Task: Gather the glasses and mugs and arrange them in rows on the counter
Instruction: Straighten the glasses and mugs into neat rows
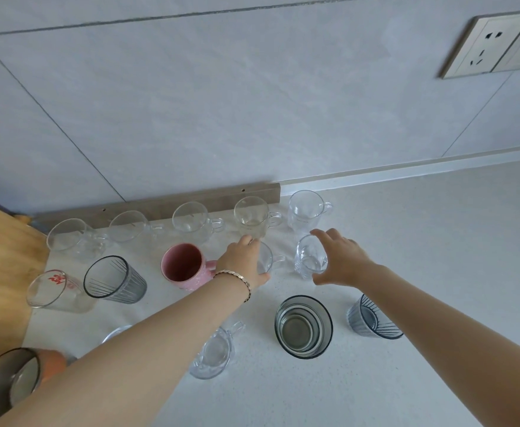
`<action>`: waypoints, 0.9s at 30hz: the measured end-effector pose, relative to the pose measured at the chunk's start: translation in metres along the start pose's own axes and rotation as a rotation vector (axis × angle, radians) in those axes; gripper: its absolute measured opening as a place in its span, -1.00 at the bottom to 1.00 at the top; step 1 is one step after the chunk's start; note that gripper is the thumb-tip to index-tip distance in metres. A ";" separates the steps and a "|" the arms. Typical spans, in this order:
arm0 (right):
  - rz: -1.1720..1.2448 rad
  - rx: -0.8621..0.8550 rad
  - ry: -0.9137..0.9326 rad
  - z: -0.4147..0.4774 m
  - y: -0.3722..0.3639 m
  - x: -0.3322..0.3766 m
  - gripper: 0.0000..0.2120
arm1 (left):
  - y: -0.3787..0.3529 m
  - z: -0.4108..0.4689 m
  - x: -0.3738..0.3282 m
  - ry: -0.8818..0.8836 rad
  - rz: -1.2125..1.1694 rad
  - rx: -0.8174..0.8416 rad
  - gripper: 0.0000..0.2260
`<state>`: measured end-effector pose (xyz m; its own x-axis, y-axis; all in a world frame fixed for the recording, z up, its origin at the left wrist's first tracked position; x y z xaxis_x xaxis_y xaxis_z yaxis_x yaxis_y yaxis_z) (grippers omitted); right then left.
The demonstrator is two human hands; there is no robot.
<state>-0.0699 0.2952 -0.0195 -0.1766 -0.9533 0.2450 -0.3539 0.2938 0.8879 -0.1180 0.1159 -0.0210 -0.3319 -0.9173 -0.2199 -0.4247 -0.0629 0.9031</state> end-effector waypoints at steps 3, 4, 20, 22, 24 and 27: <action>-0.032 0.023 -0.008 0.000 0.000 0.001 -0.08 | -0.001 -0.001 0.000 -0.001 -0.010 0.003 -0.39; -0.050 0.034 -0.011 -0.001 0.000 0.001 -0.06 | -0.001 -0.002 0.000 -0.005 -0.020 0.008 -0.38; 0.122 0.120 0.382 -0.080 -0.036 0.223 -0.50 | 0.023 -0.174 0.172 0.212 -0.218 -0.381 -0.53; 0.075 0.119 0.405 -0.081 -0.059 0.262 -0.42 | 0.019 -0.193 0.209 0.340 -0.172 -0.358 -0.41; -0.066 0.083 0.378 -0.078 -0.082 0.292 -0.22 | 0.011 -0.210 0.239 0.455 -0.172 -0.306 -0.37; -0.136 0.110 0.245 -0.069 -0.111 0.314 -0.02 | 0.001 -0.227 0.267 0.542 -0.185 -0.199 -0.35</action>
<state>-0.0231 -0.0416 -0.0144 0.1012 -0.9690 0.2256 -0.4586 0.1558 0.8749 -0.0156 -0.2180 0.0052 0.2305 -0.9506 -0.2078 -0.2511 -0.2644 0.9311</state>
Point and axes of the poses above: each hand's wrist, its own z-axis towards the middle knuckle, its own y-axis out of the back of the hand, x = y × z, the point moved 3 cm from there along z, towards the middle knuckle, and after that the axes turned 2 degrees about -x, right-handed, at the moved point
